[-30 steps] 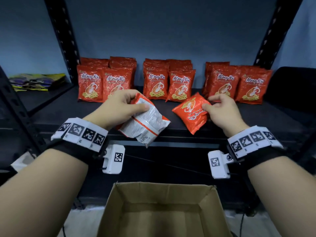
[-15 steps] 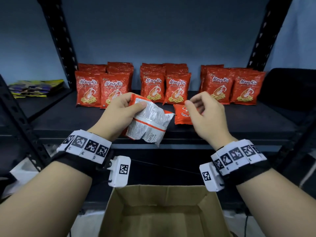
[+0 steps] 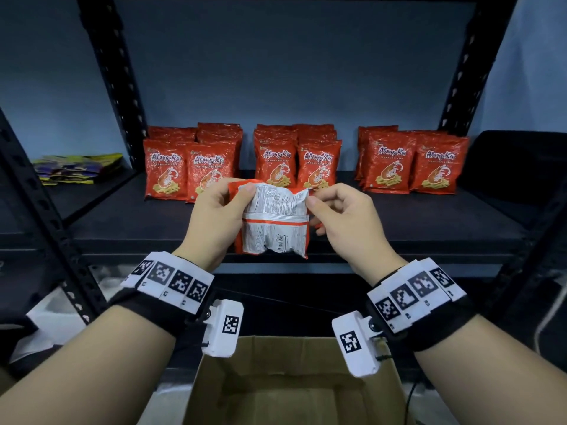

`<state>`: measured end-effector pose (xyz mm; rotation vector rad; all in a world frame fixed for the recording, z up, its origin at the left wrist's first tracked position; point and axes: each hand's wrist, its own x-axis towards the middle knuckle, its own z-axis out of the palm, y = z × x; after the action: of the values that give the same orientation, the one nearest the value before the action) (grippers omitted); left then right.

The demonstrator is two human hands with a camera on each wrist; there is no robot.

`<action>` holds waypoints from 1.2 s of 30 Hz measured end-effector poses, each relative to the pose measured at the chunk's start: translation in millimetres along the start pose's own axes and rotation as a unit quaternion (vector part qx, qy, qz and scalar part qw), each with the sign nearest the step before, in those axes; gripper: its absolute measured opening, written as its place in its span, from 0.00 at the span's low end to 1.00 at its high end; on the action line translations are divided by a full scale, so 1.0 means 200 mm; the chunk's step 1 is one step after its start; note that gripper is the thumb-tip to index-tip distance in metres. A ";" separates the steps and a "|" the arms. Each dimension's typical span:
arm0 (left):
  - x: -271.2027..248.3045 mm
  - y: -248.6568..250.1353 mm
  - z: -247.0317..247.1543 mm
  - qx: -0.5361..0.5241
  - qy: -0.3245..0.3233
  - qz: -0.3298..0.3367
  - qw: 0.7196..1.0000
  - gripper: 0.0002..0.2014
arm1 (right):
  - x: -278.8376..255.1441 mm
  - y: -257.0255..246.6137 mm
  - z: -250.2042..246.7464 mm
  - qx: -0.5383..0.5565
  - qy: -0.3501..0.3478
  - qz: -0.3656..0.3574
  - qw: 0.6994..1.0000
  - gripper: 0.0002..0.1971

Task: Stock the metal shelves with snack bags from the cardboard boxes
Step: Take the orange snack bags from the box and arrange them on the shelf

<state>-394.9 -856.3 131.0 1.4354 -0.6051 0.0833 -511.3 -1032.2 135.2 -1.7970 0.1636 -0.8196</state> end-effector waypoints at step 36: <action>-0.07 0.05 0.04 0.264 0.014 0.126 0.956 0.17 | -0.01 0.04 -0.03 -0.142 0.121 -0.086 0.979 0.25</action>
<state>-413.7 -857.9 133.2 1.8594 -0.7765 0.4969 -514.3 -1039.4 127.6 -1.9924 0.2991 -1.1896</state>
